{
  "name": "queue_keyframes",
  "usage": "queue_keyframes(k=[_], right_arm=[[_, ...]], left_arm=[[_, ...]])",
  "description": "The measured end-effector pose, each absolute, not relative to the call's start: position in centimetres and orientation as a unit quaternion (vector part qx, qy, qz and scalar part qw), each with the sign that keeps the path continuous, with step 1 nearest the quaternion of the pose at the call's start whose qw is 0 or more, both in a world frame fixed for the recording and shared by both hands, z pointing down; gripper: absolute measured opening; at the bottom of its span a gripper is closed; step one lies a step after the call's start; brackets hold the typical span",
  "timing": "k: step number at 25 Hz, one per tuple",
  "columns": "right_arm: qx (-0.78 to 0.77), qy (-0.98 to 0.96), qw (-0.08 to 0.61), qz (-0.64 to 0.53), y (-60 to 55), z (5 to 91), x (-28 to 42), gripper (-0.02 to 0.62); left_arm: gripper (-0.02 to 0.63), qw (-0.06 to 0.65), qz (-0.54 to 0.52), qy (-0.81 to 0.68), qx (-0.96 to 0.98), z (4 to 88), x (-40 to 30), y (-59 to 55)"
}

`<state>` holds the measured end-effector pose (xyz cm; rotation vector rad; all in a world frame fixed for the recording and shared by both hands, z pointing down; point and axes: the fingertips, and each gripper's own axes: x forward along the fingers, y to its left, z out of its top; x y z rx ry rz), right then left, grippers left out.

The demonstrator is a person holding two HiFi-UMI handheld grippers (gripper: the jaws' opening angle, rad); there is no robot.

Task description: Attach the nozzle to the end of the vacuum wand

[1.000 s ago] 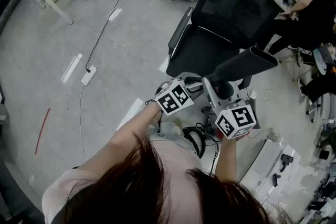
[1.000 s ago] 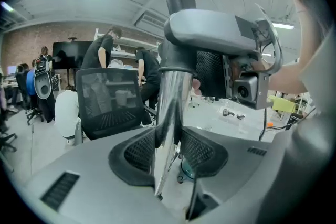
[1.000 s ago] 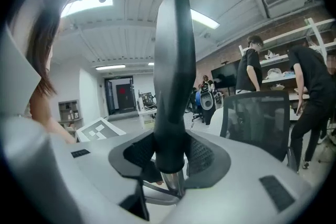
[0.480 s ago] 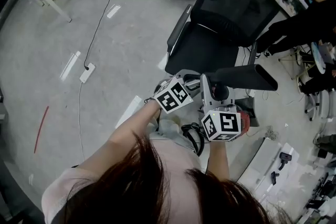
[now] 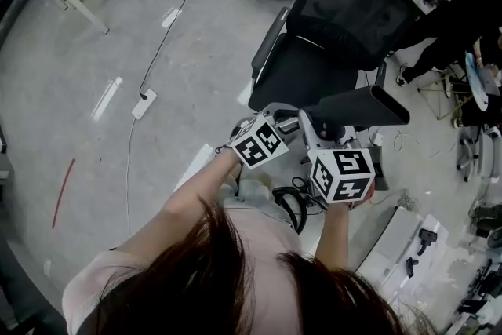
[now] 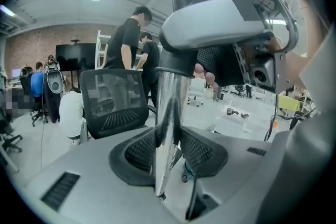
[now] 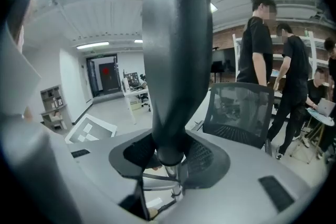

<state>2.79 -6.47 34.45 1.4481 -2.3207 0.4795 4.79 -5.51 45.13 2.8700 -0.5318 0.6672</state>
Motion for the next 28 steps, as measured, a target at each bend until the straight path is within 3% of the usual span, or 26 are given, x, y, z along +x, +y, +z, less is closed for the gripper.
queue_keyframes(k=[5,12,23,28], right_arm=[[0.480,-0.820,0.221,0.218,-6.4,34.8,2.8,0.179],[0.502,-0.824,0.187,0.186,-6.1,34.4,3.0,0.179],[0.383,-0.897,0.177,0.134,-4.7,32.7,2.0,0.179],[0.441,-0.875,0.149,0.135,-4.8,32.5,2.2,0.179]], left_arm=[[0.153,0.071,0.226,-0.172,0.956,45.2,4.8,-5.5],[0.154,0.076,0.217,-0.167,0.959,45.1,4.9,-5.2],[0.153,0.069,0.219,-0.119,0.966,45.1,4.1,-4.4],[0.153,0.066,0.217,-0.129,0.965,44.6,4.2,-4.4]])
